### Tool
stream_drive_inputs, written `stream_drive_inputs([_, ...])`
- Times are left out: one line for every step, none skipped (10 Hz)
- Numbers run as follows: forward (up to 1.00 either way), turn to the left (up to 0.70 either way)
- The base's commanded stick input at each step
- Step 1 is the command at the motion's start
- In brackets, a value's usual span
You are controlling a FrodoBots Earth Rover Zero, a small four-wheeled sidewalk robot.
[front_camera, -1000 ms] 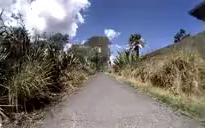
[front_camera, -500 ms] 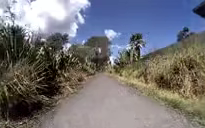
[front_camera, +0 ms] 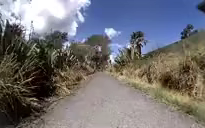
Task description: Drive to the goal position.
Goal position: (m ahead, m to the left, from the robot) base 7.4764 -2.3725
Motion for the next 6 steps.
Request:
stream_drive_inputs([0.70, 0.00])
stream_drive_inputs([0.70, 0.00])
stream_drive_inputs([0.70, 0.00])
stream_drive_inputs([0.70, 0.00])
stream_drive_inputs([0.70, 0.00])
stream_drive_inputs([0.70, 0.00])
